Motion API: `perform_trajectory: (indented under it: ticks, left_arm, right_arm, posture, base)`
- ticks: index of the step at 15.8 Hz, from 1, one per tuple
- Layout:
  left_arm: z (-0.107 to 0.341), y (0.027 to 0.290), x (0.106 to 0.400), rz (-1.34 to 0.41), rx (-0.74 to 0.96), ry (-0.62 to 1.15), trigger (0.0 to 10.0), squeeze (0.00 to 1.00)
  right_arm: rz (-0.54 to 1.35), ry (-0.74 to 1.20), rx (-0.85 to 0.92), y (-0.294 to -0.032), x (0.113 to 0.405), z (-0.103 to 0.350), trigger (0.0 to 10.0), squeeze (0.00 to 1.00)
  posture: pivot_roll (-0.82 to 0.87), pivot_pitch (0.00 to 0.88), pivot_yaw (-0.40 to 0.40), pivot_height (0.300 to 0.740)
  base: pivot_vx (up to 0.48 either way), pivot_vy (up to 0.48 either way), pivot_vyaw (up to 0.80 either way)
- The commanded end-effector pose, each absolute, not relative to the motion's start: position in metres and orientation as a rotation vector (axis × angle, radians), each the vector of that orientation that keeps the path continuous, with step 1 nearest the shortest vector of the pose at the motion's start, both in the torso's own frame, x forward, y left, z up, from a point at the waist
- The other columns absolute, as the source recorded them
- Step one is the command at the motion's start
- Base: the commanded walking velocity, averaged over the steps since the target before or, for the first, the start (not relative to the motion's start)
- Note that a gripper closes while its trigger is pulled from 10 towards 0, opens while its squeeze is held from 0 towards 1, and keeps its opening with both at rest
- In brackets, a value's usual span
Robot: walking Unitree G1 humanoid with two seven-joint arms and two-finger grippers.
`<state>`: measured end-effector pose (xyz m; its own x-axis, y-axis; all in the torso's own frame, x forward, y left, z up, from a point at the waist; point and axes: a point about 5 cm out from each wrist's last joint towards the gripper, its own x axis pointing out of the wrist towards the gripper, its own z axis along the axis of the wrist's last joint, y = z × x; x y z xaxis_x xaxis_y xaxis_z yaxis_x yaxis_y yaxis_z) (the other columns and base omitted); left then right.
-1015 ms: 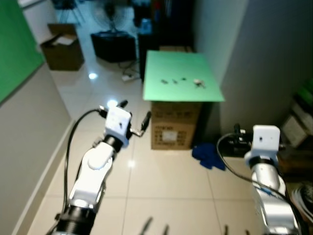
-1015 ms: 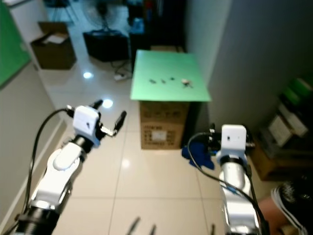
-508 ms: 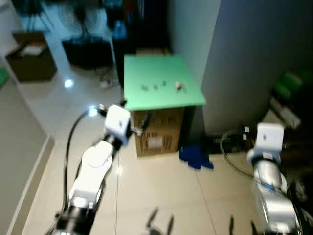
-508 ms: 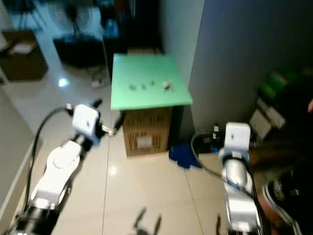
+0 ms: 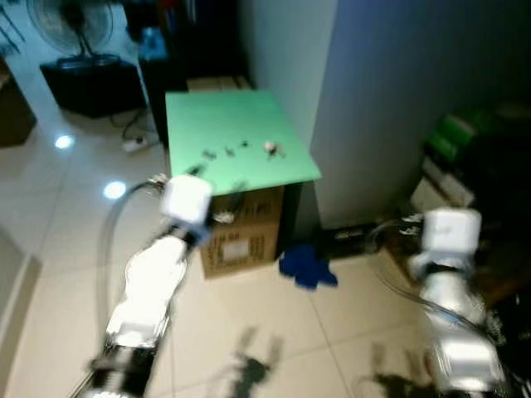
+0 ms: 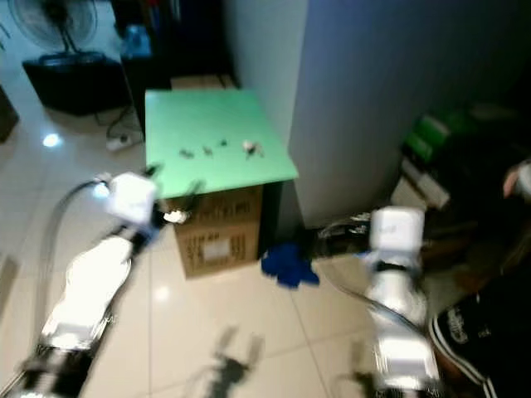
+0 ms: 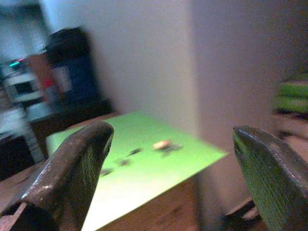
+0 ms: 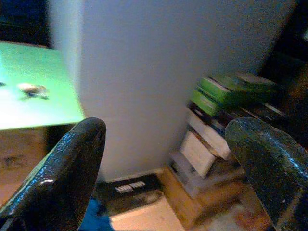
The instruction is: Hang keys on a hook
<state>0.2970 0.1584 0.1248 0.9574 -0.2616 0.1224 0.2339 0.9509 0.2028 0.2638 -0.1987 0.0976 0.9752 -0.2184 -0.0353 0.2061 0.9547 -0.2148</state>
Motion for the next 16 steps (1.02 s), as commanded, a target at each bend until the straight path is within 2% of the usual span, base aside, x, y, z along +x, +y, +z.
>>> perform_trajectory:
  ticks: [1,4,7,16]
  left_arm:
    - [0.125,0.154,0.299,-0.247,0.179,-0.152,10.0,0.00]
    - [0.121,0.161,0.299,-0.200,0.178,-0.137,10.0,0.00]
    - [0.120,0.163,0.297,-0.182,0.172,-0.141,10.0,0.00]
    - [0.118,0.158,0.294,-0.217,0.187,-0.139,10.0,0.00]
  right_arm:
    - [-0.241,0.054,-0.246,-0.209,0.261,0.100,10.0,0.00]
    - [-0.180,0.083,-0.300,-0.205,0.260,0.090,10.0,0.00]
    - [-0.188,0.098,-0.300,-0.211,0.258,0.085,10.0,0.00]
    - [-0.209,0.105,-0.289,-0.213,0.257,0.081,10.0,0.00]
  posture:
    - [-0.11,0.000,-0.010,0.740]
    - [-0.11,0.000,-0.012,0.740]
    - [-0.10,0.000,-0.018,0.740]
    - [-0.10,0.000,-0.016,0.740]
  base:
    - [0.341,0.000,0.00]
    - [0.340,0.000,0.00]
    - [0.344,0.000,0.80]
    - [0.347,0.000,0.00]
